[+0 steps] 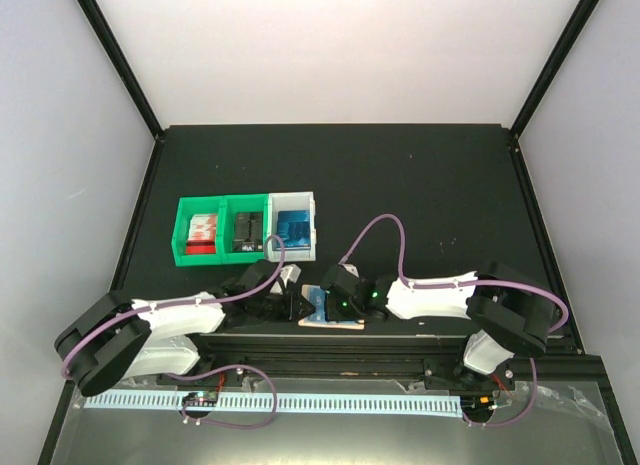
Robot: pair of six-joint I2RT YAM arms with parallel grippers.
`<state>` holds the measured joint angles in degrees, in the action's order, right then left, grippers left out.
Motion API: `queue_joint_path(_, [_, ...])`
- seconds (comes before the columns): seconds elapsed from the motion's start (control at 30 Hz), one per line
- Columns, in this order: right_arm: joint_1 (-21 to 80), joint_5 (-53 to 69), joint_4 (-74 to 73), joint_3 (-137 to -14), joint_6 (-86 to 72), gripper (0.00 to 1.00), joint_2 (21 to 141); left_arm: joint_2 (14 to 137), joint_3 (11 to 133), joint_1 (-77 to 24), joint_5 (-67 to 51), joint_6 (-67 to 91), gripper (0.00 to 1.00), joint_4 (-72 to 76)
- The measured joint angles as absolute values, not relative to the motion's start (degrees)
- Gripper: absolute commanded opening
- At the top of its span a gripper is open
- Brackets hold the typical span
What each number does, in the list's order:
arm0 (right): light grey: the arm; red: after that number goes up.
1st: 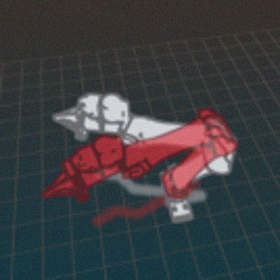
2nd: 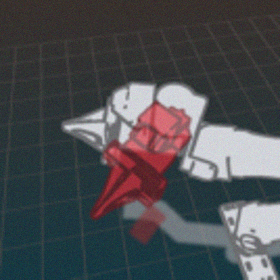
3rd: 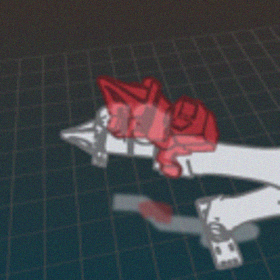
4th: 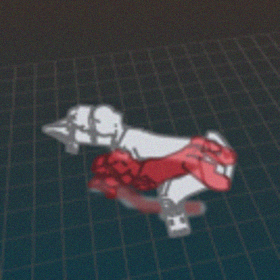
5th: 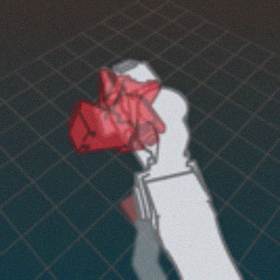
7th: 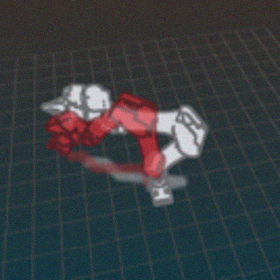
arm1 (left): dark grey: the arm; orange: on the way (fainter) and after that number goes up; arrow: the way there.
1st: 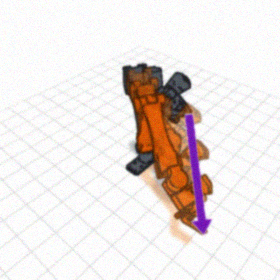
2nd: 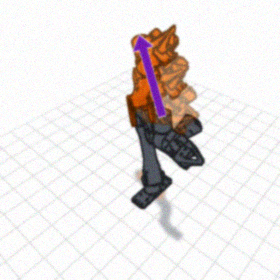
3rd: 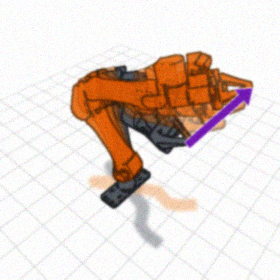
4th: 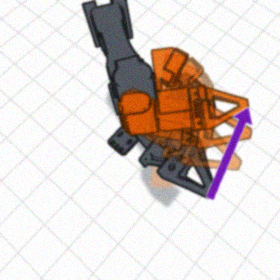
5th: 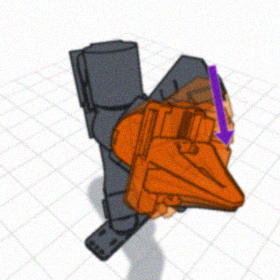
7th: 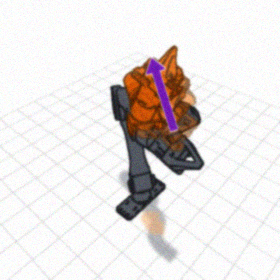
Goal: Put the credit cards into the card holder
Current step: Insert the credit card into the card holder.
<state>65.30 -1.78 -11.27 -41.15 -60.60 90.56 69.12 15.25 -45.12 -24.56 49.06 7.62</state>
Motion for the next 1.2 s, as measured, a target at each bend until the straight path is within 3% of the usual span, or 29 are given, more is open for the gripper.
queue_joint_path(0.3, [65.34, -1.89, -10.55, -40.66, -61.56, 0.01, 90.35, 63.29, 15.46, -45.15, -20.99, 49.74, 0.29, 4.36])
queue_joint_path(0.57, [65.39, -2.0, -10.48, -40.62, -61.8, 0.01, 90.35, 66.46, 15.51, -45.15, -21.34, 49.74, 0.29, 4.54])
queue_joint_path(0.77, [65.39, -2.0, -10.33, -40.58, -61.87, 0.01, 90.35, 69.52, 15.51, -45.15, -24.58, 49.98, 0.22, 7.01])
queue_joint_path(1.2, [65.39, -2.0, -9.56, -40.07, -61.91, 0.05, 90.11, 68.84, 15.51, -45.15, -27.31, 49.65, 0.22, 8.99])
